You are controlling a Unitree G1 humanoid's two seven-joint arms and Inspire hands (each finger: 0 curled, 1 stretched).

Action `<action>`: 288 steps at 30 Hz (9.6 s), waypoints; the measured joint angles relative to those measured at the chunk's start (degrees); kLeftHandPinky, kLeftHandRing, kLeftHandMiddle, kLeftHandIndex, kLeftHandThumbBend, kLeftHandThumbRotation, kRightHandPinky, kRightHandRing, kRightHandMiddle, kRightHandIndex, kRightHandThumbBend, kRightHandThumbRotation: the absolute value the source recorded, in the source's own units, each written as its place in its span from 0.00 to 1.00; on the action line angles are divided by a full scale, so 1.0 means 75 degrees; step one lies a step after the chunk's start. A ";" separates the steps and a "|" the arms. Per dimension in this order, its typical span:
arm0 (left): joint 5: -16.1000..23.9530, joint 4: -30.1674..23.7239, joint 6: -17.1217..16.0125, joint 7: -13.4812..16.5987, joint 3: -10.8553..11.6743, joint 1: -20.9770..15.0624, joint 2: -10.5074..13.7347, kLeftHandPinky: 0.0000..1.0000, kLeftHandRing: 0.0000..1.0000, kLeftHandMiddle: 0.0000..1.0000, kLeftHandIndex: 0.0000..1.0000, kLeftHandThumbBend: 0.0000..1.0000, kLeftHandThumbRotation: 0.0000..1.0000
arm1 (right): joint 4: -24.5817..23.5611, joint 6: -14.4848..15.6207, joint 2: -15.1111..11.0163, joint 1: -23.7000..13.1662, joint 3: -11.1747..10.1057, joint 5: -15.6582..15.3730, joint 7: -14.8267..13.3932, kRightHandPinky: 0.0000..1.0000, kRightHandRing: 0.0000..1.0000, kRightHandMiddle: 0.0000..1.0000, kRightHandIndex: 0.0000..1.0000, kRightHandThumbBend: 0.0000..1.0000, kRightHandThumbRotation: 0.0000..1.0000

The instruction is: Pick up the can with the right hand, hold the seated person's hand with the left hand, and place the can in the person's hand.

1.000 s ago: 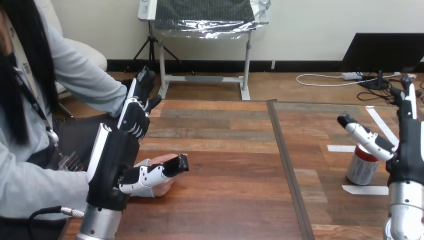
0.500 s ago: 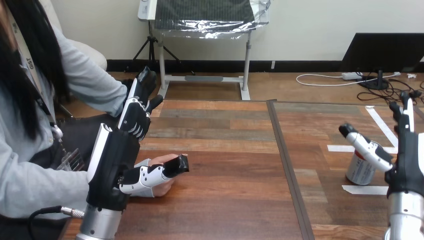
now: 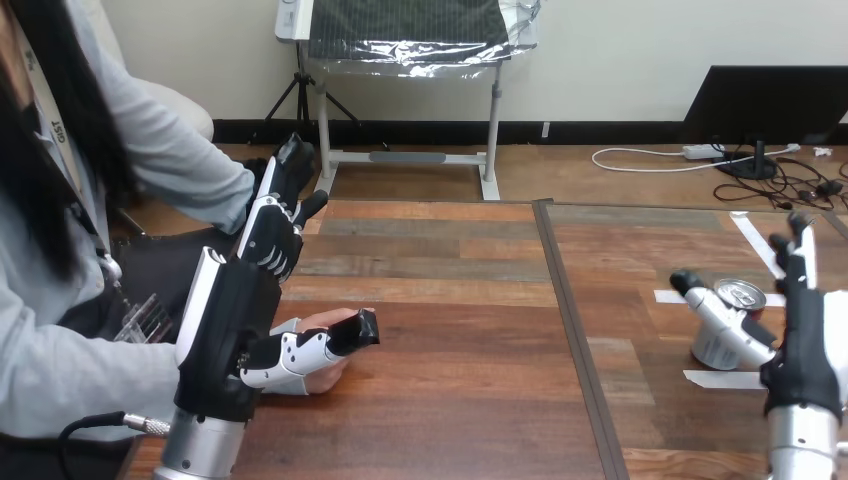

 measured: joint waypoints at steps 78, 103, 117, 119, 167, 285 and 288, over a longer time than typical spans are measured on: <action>-0.0177 -0.0076 0.0004 -0.0333 0.0095 0.0000 0.0006 0.94 1.00 1.00 1.00 1.00 0.52 | 0.0216 0.1179 0.0249 -0.0189 -0.0602 0.1188 0.1537 0.88 0.94 0.93 0.98 0.99 0.43; -0.0278 -0.0212 0.0009 -0.0416 0.0112 0.0001 0.0008 0.94 1.00 1.00 1.00 1.00 0.53 | 0.0394 0.1676 0.0250 -0.0285 -0.0802 0.1364 0.1466 0.69 0.78 0.82 0.85 0.91 0.09; -0.0299 -0.0348 0.0009 -0.0483 0.0113 0.0001 0.0018 0.95 1.00 1.00 1.00 1.00 0.52 | 0.0395 0.1839 0.0251 -0.0463 -0.0854 0.1308 0.1007 0.54 0.59 0.63 0.65 0.86 0.00; -0.0309 -0.0368 0.0009 -0.0503 0.0113 0.0001 0.0024 0.96 1.00 1.00 1.00 1.00 0.52 | 0.0395 0.1840 0.0251 -0.0477 -0.0869 0.1329 0.1004 0.50 0.55 0.61 0.63 0.86 0.00; -0.0442 -0.0496 0.0138 -0.0683 0.0119 0.0001 0.0036 0.96 1.00 1.00 0.99 1.00 0.54 | 0.0378 0.1593 0.0266 -0.0681 -0.1044 0.1898 0.1395 0.33 0.39 0.48 0.51 0.79 0.00; 0.7373 -0.1502 0.3895 0.2219 -0.1170 -0.1559 0.3475 0.80 0.84 0.83 0.83 1.00 0.39 | -0.2016 0.0429 0.1438 -0.0550 -0.0433 0.1674 0.2103 0.29 0.34 0.42 0.47 0.73 0.00; 0.7494 -0.1253 0.3917 0.2289 -0.1353 -0.1769 0.3542 0.80 0.84 0.83 0.83 1.00 0.40 | -0.2062 0.0429 0.1453 -0.0527 -0.0389 0.1615 0.2099 0.29 0.34 0.42 0.47 0.72 0.00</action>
